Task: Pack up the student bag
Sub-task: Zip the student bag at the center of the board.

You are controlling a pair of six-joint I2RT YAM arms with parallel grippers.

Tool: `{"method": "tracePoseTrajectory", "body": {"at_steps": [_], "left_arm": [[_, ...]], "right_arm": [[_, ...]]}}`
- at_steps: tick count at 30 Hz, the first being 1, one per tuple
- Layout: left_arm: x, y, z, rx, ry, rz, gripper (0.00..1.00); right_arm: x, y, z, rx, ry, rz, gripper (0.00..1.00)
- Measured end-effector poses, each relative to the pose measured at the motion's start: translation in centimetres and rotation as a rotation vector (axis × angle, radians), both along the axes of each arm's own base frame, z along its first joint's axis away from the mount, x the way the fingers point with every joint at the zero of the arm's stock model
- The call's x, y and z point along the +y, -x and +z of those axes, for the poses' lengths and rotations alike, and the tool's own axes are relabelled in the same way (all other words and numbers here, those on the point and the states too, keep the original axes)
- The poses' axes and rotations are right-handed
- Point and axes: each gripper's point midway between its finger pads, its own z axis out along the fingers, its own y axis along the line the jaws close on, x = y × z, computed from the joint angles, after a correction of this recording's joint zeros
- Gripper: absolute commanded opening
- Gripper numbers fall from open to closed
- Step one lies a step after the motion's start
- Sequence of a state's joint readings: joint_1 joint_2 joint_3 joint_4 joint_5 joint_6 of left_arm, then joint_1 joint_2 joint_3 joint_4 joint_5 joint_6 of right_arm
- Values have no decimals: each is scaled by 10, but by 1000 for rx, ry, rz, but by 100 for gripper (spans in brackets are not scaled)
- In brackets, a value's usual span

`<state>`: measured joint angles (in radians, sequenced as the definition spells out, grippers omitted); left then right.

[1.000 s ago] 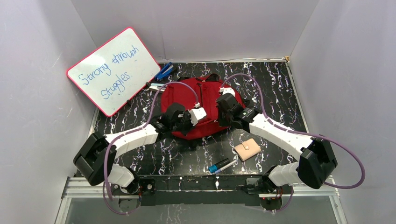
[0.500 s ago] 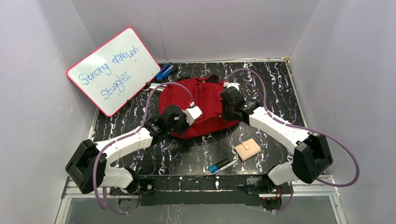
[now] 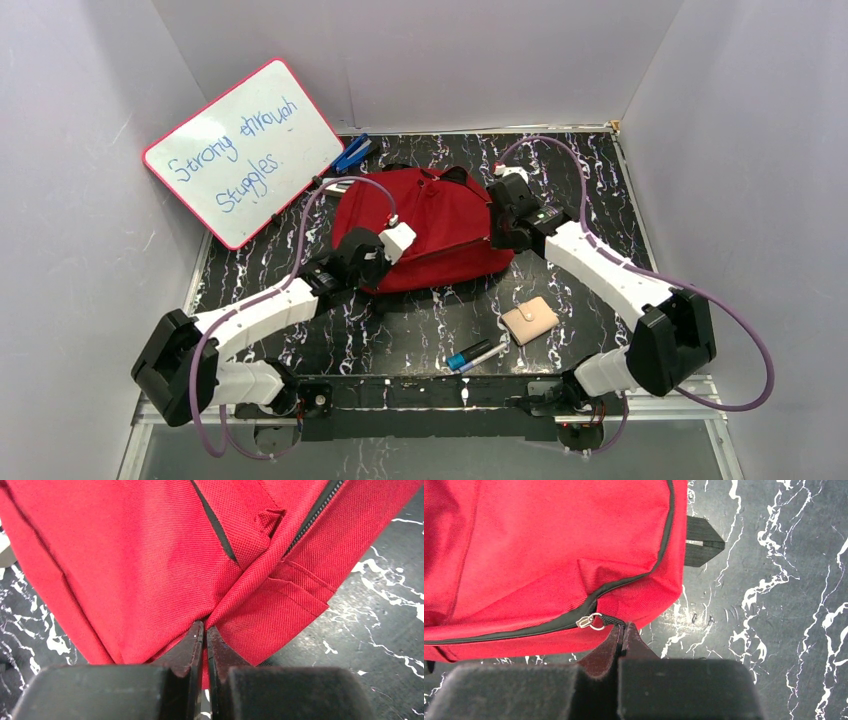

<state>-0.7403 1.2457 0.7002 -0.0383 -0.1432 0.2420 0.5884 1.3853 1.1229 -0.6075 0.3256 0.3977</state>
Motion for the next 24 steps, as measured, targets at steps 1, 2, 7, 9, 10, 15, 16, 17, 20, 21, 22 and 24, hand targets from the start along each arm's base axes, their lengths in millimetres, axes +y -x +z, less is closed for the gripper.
{"method": "tracePoseTrajectory", "body": {"at_steps": [1, 2, 7, 9, 10, 15, 16, 17, 20, 21, 22, 24], "left_arm": [[3, -2, 1, -5, 1, 20, 0], [6, -4, 2, -8, 2, 38, 0], [20, -13, 7, -31, -1, 117, 16], [26, -12, 9, -33, -9, 116, 35], [29, -10, 11, -30, -12, 106, 41], [16, 7, 46, -65, 132, -15, 55], [9, 11, 58, -86, 178, -53, 56], [3, 14, 69, -107, 219, -88, 57], [-18, 22, 91, -136, 306, -188, 59], [-25, 24, 94, -133, 321, -215, 59], [-34, 25, 96, -129, 334, -245, 59], [-51, 26, 95, -111, 346, -296, 59]], "right_arm": [[-2, 0, -1, 4, 6, -4, 0], [-2, 0, -3, 12, 9, -4, 0], [8, 4, -6, 41, -26, 48, 0], [17, 4, -3, 33, -69, 100, 0], [19, 5, -1, 30, -88, 124, 0], [35, 15, 9, 24, -197, 253, 0], [40, 18, 10, 28, -220, 290, 0], [45, 22, 11, 33, -240, 324, 0], [63, 37, 12, 69, -317, 448, 0], [66, 42, 12, 80, -332, 476, 0], [71, 47, 11, 91, -349, 506, 0], [76, 56, 10, 108, -367, 550, 0]]}}
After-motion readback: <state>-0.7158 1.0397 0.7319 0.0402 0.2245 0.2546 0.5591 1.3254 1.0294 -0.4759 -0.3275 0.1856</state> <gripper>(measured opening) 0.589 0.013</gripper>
